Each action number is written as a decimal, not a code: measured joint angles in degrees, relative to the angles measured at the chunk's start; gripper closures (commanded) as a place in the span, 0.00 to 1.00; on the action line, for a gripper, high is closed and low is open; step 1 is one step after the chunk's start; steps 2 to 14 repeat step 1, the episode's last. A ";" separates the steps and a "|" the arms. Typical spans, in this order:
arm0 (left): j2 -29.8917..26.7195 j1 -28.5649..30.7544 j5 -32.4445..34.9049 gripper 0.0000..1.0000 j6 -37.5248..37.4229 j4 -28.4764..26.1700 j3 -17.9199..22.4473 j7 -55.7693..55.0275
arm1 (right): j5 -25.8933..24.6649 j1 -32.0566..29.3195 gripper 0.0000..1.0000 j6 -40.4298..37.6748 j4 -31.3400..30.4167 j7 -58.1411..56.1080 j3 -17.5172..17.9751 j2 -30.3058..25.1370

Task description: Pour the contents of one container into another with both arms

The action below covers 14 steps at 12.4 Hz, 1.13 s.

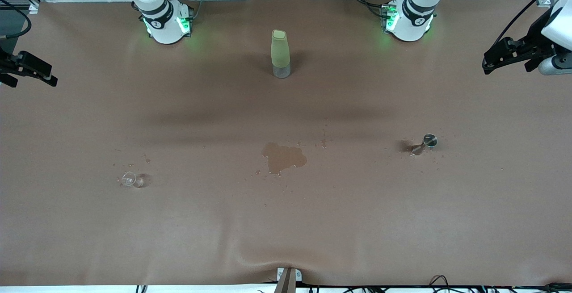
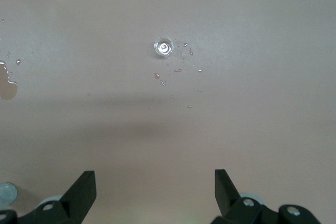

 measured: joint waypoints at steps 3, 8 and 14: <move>-0.10 0.00 -0.64 0.00 -0.62 0.32 0.02 0.00 | 0.14 0.00 0.00 0.00 0.00 -0.02 0.04 0.02; -0.10 0.00 -0.64 0.00 -0.62 0.32 0.02 0.00 | 0.14 0.00 0.00 0.00 0.00 -0.02 0.04 0.02; -0.10 0.00 -0.64 0.00 -0.62 0.32 0.02 0.00 | 0.14 0.00 0.00 0.00 0.00 -0.02 0.04 0.02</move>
